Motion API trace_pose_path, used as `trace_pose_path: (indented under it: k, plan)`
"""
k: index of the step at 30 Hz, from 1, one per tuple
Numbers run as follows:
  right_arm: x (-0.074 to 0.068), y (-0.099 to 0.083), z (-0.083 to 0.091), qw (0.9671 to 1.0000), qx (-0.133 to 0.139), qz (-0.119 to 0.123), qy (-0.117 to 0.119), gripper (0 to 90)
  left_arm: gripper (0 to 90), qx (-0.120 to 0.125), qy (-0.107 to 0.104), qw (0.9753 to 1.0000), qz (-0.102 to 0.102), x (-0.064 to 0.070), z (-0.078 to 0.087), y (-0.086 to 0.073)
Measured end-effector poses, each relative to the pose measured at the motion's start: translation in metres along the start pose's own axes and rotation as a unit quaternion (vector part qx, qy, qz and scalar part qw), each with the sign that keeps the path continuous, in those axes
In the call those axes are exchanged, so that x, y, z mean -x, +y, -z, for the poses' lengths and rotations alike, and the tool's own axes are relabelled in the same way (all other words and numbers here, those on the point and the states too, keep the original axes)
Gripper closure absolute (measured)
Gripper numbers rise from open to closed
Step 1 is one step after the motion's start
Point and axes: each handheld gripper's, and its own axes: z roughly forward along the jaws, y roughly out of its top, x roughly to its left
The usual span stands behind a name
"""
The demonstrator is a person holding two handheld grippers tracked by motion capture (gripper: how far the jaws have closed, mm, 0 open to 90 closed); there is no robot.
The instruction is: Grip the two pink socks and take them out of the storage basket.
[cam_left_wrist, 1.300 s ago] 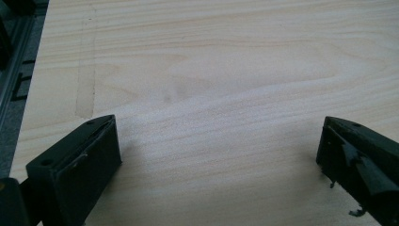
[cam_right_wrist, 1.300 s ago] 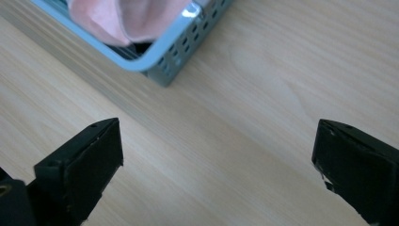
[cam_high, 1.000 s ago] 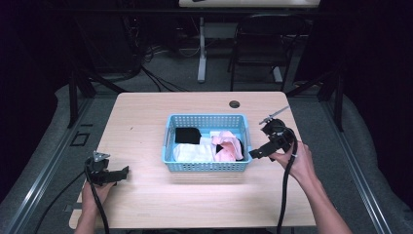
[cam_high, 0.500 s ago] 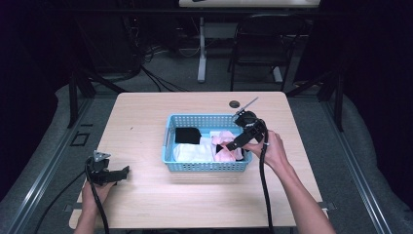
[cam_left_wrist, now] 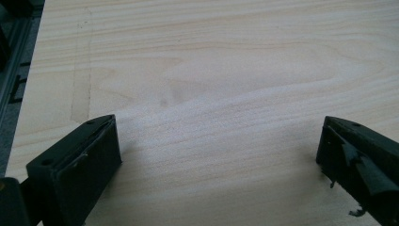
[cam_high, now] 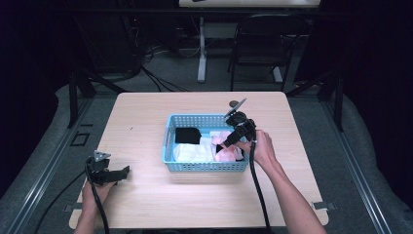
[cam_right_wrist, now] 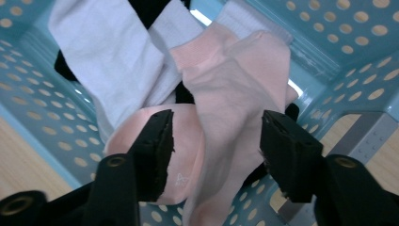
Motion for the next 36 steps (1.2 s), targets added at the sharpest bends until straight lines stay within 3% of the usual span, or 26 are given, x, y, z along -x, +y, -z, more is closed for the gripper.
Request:
trace_pose_path:
  k: [5,18,36]
  plan:
    - [0.001,0.001,-0.005,0.9999,-0.007,-0.009,-0.007,60.5,0.3,0.0,0.0,1.0,0.0,0.0,0.0,0.0]
    - [0.002,-0.002,-0.01,0.9998,-0.017,-0.014,-0.002,79.7,0.2,0.0,0.0,1.0,0.0,0.0,0.0,0.0]
    - [-0.005,0.004,0.018,0.9999,0.012,-0.003,0.002,84.7,0.1,0.0,0.0,1.0,0.001,0.0,0.0,0.0]
